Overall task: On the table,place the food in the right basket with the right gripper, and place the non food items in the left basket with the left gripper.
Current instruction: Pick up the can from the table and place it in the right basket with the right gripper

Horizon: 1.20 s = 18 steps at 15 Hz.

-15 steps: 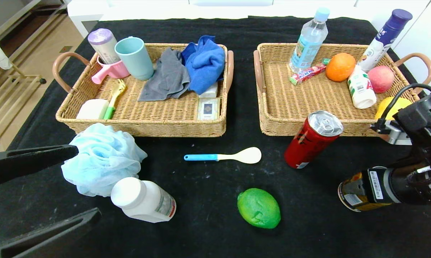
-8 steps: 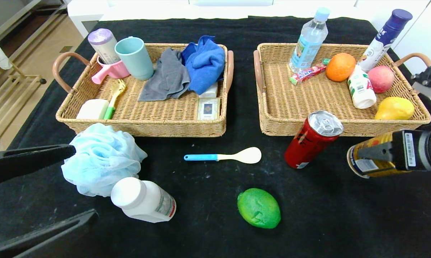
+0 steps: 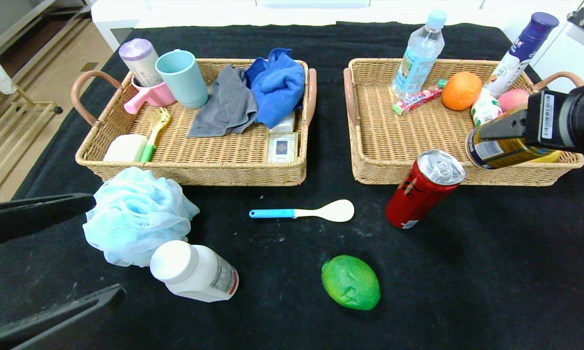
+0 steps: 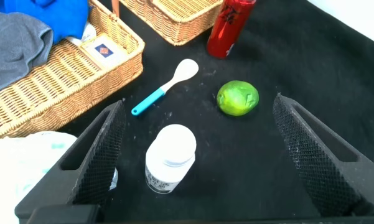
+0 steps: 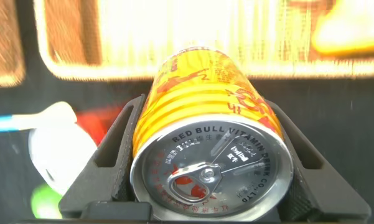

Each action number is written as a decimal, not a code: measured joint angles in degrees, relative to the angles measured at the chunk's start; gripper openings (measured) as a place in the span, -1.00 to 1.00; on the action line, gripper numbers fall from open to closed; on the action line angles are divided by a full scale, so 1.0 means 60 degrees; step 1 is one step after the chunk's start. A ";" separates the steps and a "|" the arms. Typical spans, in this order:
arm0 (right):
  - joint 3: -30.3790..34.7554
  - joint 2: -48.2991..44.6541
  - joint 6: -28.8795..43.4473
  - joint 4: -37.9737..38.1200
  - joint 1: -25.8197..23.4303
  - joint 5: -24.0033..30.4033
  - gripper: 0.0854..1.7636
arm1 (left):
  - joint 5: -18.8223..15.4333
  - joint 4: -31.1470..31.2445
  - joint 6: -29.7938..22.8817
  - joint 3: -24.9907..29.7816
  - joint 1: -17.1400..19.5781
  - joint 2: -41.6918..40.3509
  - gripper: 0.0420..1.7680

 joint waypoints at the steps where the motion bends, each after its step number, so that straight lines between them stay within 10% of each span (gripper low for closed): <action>1: -0.0295 0.0211 -0.0134 -0.0010 -0.0045 -0.0004 0.33 | 0.0004 0.0000 0.0008 0.0000 -0.0004 -0.0004 0.94; 18: -0.1260 0.2800 -0.1136 -0.3621 -0.0973 -0.0018 0.33 | 0.0004 0.0024 0.0073 0.0014 -0.0004 0.0000 0.94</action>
